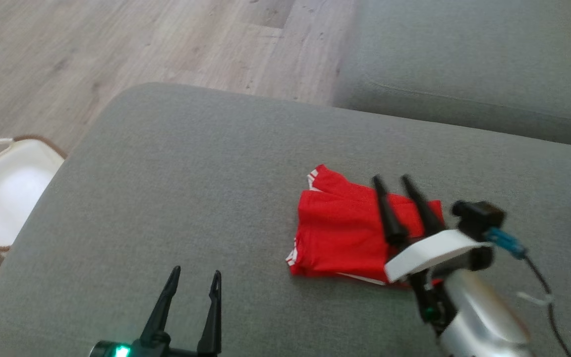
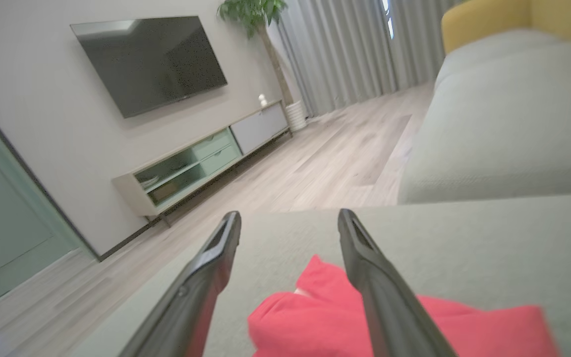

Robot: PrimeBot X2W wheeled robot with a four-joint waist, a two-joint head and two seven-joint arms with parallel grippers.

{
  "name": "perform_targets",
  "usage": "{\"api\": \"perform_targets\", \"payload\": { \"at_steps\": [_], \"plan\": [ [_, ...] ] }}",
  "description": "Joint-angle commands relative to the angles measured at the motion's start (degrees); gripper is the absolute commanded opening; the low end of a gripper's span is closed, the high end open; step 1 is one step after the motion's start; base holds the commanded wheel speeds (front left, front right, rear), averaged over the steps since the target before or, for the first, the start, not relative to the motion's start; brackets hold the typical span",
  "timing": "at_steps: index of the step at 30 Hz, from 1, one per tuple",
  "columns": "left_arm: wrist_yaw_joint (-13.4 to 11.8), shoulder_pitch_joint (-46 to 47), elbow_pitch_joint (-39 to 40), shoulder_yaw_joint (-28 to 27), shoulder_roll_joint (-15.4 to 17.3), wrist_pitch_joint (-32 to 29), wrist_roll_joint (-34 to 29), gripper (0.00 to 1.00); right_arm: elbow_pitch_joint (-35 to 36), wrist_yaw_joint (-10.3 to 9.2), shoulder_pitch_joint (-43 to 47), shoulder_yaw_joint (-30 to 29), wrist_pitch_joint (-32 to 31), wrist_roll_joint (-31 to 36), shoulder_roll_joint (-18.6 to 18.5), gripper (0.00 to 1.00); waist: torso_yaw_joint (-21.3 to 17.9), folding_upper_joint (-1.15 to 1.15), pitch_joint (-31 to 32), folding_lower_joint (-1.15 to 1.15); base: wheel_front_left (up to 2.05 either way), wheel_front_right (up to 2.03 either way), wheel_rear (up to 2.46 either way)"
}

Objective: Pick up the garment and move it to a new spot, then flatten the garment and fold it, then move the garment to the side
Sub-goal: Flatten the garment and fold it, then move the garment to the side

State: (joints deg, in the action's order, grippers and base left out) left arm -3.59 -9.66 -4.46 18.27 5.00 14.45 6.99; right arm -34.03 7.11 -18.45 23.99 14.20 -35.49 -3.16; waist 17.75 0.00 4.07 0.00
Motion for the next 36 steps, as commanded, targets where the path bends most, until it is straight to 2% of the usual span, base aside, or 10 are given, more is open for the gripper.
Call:
{"api": "perform_targets", "payload": {
  "at_steps": [1, 8, 13, 22, 36],
  "plan": [
    [-0.4, 2.0, 2.2, -2.3, -0.9, 0.5, -0.3, 1.0, 3.0, 0.37, -0.7, -1.1, 0.8, 2.3, 0.3, 1.0, -0.9, 0.0, 0.4, 0.0, 0.0, 0.0, 0.0],
    [-1.6, 1.1, 3.4, -4.2, -1.3, 0.5, -0.1, 1.0, 14.2, 0.37, 10.6, -15.1, 0.8, 17.2, -0.3, 1.0, -4.2, 0.0, 1.3, 0.0, 0.0, 0.0, 0.0],
    [-2.3, 0.0, 4.3, -5.4, -1.5, 0.5, 0.2, 1.0, 20.9, 0.37, 17.8, -19.5, 0.8, 24.8, -2.0, 1.0, -6.5, 0.0, 1.9, 0.0, 0.0, 0.0, 0.0],
    [-1.4, -1.5, 3.9, -6.3, -1.5, 0.5, -1.2, 1.0, 24.2, 0.37, 26.8, -20.3, 0.8, 29.2, -2.0, 1.0, -9.6, 0.0, 2.5, 0.0, 0.0, 0.0, 0.0],
    [-0.2, -2.4, 2.6, -7.2, -1.8, 0.5, -1.6, 1.0, 23.6, 0.37, 27.6, -19.7, 0.8, 29.7, -1.1, 1.0, -10.9, 0.0, 3.6, 0.0, 0.0, 0.0, 0.0]
  ]
}}
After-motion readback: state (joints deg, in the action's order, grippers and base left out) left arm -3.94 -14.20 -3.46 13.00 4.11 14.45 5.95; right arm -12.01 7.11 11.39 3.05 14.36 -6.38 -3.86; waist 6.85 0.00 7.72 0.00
